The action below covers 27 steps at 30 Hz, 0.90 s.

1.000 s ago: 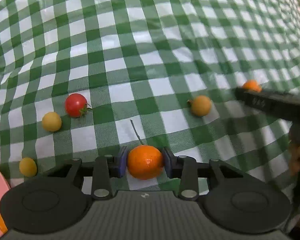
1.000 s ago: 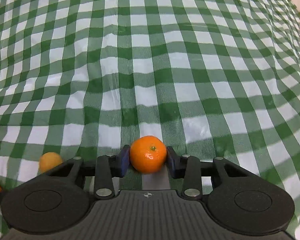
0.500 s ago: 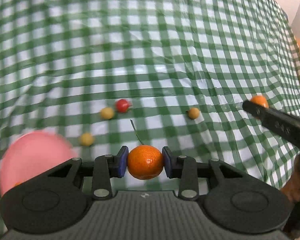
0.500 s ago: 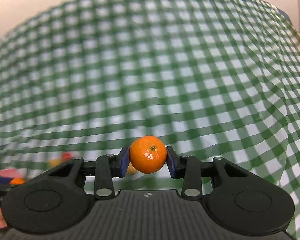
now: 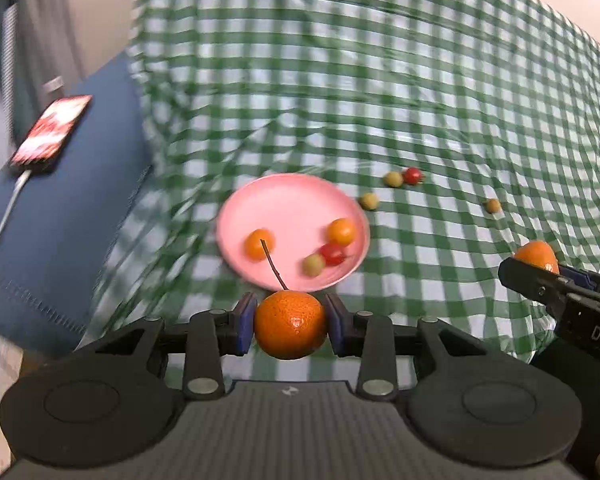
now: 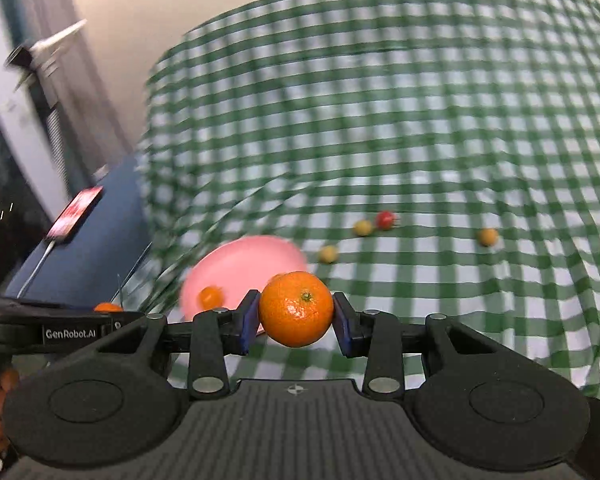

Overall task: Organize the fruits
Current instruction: 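Carry the mandarin in the right tool over the plate while the left tool carries its mandarin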

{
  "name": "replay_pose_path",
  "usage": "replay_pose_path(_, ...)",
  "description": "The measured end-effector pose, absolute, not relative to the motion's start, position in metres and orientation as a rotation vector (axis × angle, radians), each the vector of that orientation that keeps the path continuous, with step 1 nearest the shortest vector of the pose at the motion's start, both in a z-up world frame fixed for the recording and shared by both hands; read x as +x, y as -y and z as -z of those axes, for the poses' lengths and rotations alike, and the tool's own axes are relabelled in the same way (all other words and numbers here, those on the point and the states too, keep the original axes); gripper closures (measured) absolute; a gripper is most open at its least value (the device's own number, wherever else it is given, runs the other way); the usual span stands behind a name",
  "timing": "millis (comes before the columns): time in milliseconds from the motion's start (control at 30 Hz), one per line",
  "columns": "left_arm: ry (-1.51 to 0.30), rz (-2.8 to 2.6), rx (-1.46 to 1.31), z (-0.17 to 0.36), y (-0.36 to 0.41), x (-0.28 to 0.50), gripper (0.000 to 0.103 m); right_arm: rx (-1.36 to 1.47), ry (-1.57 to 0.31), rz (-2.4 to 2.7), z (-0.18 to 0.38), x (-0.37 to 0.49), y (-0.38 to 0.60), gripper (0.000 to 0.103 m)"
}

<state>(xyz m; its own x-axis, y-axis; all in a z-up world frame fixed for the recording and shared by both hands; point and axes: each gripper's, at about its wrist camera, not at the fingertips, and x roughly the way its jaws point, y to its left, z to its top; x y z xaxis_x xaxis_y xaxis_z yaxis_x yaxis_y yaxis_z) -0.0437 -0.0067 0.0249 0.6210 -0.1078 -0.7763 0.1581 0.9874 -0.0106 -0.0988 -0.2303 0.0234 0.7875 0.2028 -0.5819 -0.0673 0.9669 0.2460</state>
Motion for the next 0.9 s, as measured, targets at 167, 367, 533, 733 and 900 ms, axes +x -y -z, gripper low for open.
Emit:
replay_pose_path(167, -0.884, 0.124, -0.003, -0.026, -0.027, -0.067, 0.062, 0.131, -0.641, -0.175, -0.035, -0.113, 0.201, 0.063)
replay_pose_path(367, -0.861, 0.125, -0.049, -0.028, -0.039, -0.070, 0.062, 0.081, -0.631, -0.181, -0.043, -0.119, 0.187, 0.063)
replay_pose_path(533, -0.847, 0.121, -0.067, -0.029, -0.045, -0.071, 0.062, 0.067, -0.631, -0.174, -0.044, -0.120, 0.184, 0.063)
replay_pose_path(733, -0.844, 0.125, -0.076, -0.027, -0.048, -0.071, 0.062, 0.056, -0.633, -0.175, -0.043, -0.121, 0.181, 0.063)
replay_pose_path(900, -0.850, 0.123, -0.086, -0.026, -0.048, -0.068, 0.062, 0.048, -0.640, -0.179, -0.040, -0.119, 0.181, 0.063)
